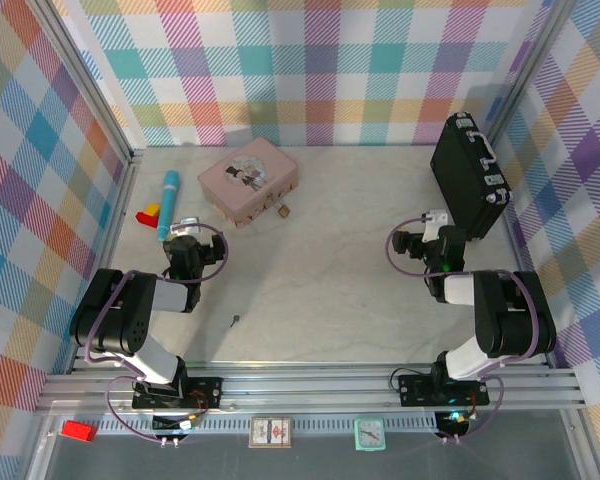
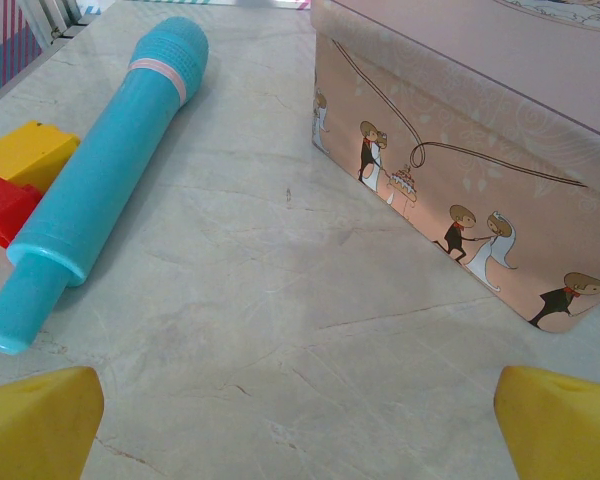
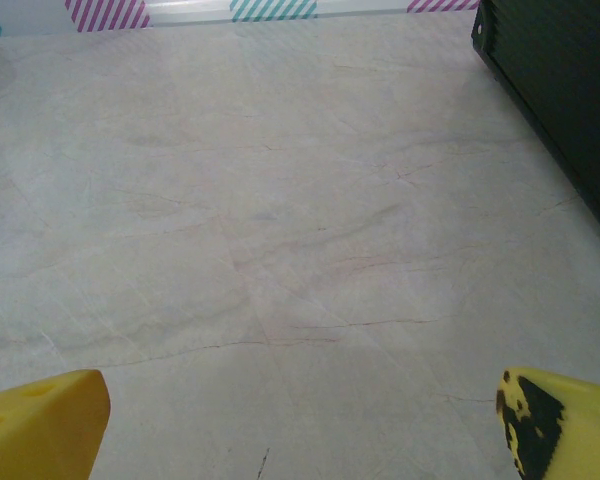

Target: Unlock the padlock with the key

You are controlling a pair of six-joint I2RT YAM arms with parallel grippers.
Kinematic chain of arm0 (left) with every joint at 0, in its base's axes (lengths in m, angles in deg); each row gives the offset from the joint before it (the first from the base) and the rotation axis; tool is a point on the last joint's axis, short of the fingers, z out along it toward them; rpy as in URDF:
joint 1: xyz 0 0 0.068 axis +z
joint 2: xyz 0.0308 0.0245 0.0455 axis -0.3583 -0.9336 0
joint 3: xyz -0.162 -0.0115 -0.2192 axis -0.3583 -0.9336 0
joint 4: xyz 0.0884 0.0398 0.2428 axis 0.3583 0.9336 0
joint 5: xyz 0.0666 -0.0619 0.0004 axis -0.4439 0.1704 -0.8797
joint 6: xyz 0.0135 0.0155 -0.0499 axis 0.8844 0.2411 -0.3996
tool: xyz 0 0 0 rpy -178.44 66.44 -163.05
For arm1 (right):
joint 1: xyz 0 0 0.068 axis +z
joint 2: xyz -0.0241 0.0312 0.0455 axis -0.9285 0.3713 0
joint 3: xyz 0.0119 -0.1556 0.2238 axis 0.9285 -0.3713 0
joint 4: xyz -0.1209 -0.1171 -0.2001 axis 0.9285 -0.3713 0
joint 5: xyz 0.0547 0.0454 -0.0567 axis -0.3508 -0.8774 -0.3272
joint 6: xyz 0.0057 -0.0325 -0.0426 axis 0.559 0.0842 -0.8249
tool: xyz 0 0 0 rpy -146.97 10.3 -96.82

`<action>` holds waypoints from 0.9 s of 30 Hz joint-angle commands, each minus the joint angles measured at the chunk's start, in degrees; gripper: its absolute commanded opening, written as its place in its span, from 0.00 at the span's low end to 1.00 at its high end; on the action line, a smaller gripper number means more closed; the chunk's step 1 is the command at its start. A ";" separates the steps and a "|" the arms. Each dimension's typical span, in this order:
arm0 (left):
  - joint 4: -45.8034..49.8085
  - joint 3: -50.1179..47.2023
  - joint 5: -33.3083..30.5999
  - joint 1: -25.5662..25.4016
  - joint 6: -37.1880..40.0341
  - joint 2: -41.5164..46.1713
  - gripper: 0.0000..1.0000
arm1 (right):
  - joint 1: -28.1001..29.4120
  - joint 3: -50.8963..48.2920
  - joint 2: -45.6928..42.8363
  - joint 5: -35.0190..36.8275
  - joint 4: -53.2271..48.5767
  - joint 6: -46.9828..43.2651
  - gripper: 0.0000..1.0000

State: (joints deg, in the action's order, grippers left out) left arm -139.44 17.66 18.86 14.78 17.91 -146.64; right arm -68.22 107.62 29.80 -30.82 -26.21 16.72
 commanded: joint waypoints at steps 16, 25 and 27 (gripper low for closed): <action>-4.09 -2.09 0.90 -0.60 1.69 2.22 1.00 | -0.07 -0.72 -0.27 -2.28 2.88 0.08 0.99; 17.83 2.19 -10.61 -4.80 -0.70 19.37 1.00 | 4.10 -3.04 -8.79 -0.27 -0.93 -3.99 0.99; 25.90 5.17 -9.98 -5.45 -2.28 23.99 1.00 | 4.71 -0.50 -11.75 -1.51 -9.79 -3.34 0.99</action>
State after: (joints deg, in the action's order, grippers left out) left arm -125.80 18.45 11.71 10.30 17.67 -127.98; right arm -64.33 104.23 21.78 -31.24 -28.68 14.41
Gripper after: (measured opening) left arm 0.997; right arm 0.987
